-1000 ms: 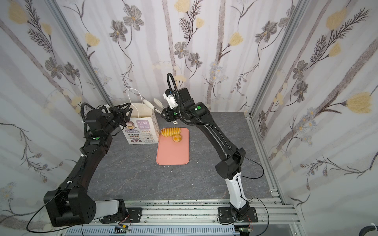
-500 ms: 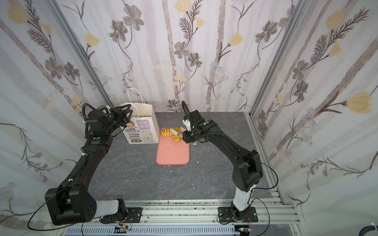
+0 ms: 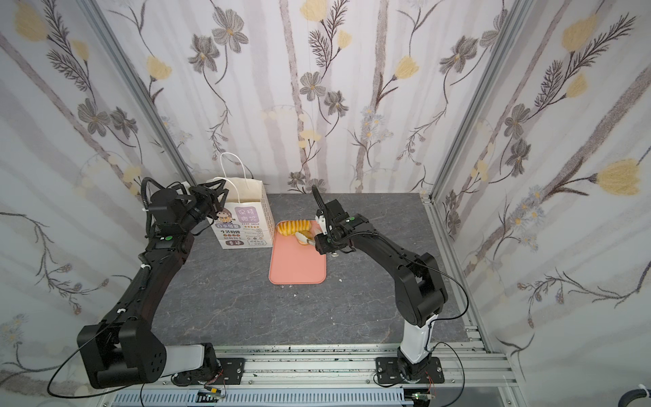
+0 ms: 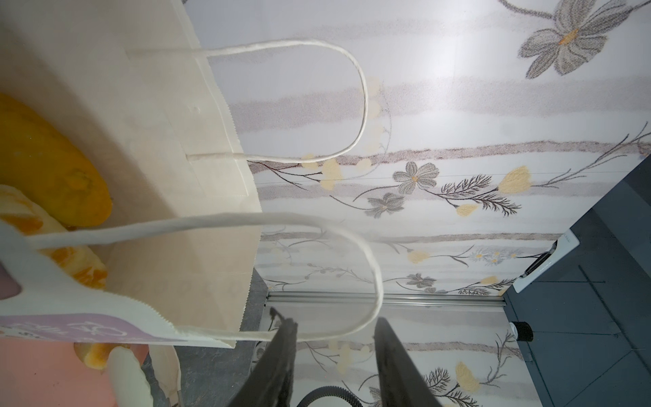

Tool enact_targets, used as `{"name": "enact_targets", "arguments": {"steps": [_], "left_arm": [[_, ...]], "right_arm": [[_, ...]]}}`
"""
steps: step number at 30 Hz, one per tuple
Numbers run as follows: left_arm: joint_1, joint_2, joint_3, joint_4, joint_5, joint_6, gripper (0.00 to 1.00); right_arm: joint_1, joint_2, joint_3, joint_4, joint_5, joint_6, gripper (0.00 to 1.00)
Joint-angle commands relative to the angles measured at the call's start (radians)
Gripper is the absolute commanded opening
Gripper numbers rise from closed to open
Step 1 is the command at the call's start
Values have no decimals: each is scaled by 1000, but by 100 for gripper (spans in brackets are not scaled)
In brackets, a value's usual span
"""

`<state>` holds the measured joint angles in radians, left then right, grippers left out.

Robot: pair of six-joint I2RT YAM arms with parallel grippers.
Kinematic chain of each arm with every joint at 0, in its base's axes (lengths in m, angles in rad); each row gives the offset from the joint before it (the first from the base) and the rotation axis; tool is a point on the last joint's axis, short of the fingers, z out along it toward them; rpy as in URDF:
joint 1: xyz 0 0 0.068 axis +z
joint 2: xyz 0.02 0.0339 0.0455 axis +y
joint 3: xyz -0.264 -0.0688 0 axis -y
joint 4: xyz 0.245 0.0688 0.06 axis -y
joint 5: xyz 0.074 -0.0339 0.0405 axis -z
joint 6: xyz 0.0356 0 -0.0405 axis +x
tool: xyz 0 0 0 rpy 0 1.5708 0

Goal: Pack bread into a paper bag
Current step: Pick up the fake bread from the plate.

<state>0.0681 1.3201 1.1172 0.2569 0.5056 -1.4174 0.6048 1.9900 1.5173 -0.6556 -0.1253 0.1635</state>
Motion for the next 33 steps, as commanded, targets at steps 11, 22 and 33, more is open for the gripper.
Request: {"name": "enact_targets", "arguments": {"steps": [11, 22, 33], "left_arm": [[3, -6, 9, 7, 5, 5, 39], [2, -4, 10, 7, 5, 5, 39], [2, -3, 12, 12, 5, 4, 39]], "right_arm": [[2, 79, 33, 63, -17, 5, 53], [6, 74, 36, 52, -26, 10, 38], [36, -77, -3, -3, -18, -1, 36]]}}
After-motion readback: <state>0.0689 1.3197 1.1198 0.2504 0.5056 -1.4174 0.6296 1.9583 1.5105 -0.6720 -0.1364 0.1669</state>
